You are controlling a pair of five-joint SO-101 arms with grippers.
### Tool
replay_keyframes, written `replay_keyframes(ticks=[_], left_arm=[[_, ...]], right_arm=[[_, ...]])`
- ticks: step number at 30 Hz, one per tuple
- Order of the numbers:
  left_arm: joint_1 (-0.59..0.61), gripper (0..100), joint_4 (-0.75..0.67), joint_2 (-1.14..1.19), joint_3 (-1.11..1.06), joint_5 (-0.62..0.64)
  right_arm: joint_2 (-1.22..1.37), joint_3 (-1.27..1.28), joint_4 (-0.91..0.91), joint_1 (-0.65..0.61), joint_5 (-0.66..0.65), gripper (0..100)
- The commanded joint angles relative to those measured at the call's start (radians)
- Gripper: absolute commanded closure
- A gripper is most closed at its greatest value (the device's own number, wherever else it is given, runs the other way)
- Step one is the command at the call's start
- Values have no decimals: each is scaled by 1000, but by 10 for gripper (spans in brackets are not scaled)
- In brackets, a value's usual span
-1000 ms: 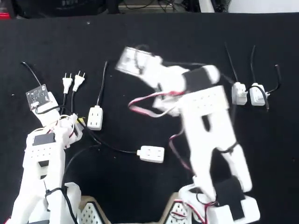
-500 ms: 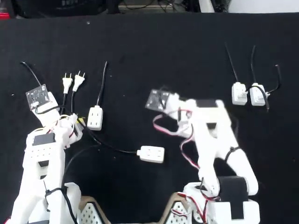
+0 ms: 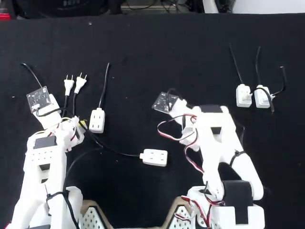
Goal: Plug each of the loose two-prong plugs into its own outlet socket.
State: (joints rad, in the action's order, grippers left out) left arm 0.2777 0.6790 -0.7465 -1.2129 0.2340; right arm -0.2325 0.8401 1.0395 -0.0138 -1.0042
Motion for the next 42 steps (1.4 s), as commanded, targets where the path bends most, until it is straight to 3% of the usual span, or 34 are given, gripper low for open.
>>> replay_keyframes(ticks=[1,14,17,23,26,28,33,37,42], left_arm=[[8,747,-14,-25,10,6],[8,747,-14,-25,8,6],[8,747,-14,-25,8,6],[8,747,-14,-25,10,5],[8,747,-12,-25,13,3],[8,747,-11,-25,16,2],[8,747,72,-25,51,-2],[8,747,120,-61,67,-2],[-5,747,129,-284,-27,-2]], right_arm=[[-41,-44,60,17,14,861],[-41,104,-184,18,15,870],[-50,102,-180,18,15,988],[-205,-54,135,-2,60,988],[-340,-136,295,-89,150,988],[-420,-125,307,-199,206,988],[-489,19,38,-462,347,988],[-420,122,-253,-559,400,988],[-283,157,-468,-646,499,988]])
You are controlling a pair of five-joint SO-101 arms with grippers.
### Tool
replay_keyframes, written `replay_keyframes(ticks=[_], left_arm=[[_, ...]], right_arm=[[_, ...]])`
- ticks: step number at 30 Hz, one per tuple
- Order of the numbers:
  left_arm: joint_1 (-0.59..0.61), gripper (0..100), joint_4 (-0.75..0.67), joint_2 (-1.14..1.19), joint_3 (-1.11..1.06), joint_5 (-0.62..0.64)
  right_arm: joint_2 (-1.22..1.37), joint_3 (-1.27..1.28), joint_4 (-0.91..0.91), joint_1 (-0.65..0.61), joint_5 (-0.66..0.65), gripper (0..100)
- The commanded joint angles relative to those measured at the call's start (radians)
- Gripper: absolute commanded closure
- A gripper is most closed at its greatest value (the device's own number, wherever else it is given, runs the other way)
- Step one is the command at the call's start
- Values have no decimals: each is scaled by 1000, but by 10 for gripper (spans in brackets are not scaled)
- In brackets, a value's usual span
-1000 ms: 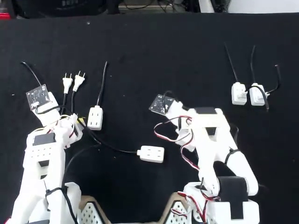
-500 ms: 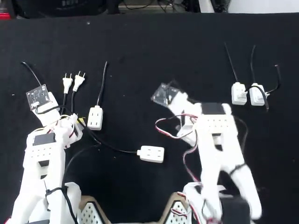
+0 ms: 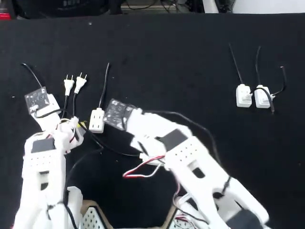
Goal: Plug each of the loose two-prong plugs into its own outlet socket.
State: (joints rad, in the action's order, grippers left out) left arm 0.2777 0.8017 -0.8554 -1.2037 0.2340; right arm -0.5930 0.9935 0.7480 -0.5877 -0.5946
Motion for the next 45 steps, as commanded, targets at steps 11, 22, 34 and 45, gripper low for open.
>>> replay_keyframes(ticks=[11,22,34,45], left_arm=[[-124,747,110,-721,-209,-14],[-246,748,189,-965,-306,-132],[-268,748,183,-961,-321,-143],[-268,748,183,-962,-337,-175]], right_arm=[[134,251,-658,-224,273,988],[85,275,-672,-264,275,988],[-303,398,-542,-262,275,988],[-426,395,-473,-256,275,988]])
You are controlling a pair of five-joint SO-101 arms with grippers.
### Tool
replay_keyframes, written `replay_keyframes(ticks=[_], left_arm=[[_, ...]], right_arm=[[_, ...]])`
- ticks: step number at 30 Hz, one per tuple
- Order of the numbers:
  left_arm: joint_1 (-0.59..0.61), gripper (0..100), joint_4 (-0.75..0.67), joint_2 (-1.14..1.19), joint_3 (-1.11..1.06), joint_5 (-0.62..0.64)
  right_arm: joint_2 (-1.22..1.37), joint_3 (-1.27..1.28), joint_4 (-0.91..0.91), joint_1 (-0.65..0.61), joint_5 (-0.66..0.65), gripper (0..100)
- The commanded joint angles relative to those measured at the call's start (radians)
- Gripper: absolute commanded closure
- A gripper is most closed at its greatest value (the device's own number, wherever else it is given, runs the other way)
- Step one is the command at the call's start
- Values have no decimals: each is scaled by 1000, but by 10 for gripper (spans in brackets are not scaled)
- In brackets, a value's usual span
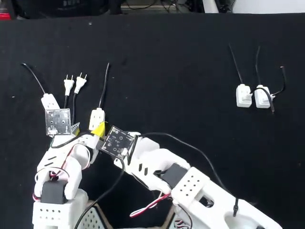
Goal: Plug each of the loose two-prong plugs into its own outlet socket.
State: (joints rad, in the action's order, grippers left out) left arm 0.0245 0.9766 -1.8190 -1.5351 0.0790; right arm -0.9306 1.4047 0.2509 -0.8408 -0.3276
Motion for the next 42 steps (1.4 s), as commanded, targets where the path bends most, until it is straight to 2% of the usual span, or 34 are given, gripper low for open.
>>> replay_keyframes(ticks=[1,10,20,26,38,42], left_arm=[[-15,748,8,2,-5,-20],[-15,748,8,0,-5,-18],[-12,748,8,0,-5,-18],[-13,748,8,0,-5,-18],[-7,748,8,0,-5,-17],[-7,748,8,0,-5,-17]], right_arm=[[-105,-18,43,-3,8,988],[-268,-13,172,-6,8,988],[-291,-10,178,-3,9,988],[-291,-12,176,-3,109,988],[-291,-12,183,-2,114,988],[-291,-12,175,-2,241,988]])
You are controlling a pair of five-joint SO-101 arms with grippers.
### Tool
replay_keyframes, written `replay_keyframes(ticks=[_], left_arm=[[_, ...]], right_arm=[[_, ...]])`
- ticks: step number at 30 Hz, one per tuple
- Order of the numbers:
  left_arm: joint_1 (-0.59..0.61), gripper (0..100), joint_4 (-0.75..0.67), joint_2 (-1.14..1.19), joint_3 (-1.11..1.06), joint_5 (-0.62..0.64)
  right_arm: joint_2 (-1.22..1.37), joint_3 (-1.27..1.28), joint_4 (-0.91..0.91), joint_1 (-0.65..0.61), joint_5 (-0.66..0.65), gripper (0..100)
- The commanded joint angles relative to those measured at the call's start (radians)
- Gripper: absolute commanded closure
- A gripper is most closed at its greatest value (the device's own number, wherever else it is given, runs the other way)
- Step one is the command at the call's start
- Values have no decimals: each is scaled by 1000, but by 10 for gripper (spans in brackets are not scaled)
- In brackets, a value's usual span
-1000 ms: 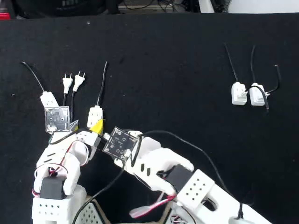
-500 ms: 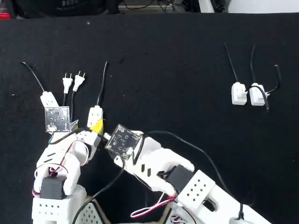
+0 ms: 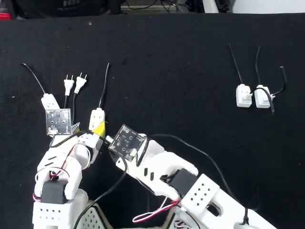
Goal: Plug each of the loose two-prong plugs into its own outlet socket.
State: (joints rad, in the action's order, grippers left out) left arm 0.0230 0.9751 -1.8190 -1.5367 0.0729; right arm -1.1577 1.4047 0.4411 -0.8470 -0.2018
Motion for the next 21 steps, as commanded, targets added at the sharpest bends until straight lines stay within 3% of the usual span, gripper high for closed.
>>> replay_keyframes(ticks=[1,16,21], left_arm=[[-5,748,9,0,-4,-11],[-4,748,9,0,-4,-11],[-2,748,9,-2,-4,-11]], right_arm=[[-64,-12,-15,5,135,988],[-54,-12,-6,54,120,988],[-54,-28,91,146,120,988]])
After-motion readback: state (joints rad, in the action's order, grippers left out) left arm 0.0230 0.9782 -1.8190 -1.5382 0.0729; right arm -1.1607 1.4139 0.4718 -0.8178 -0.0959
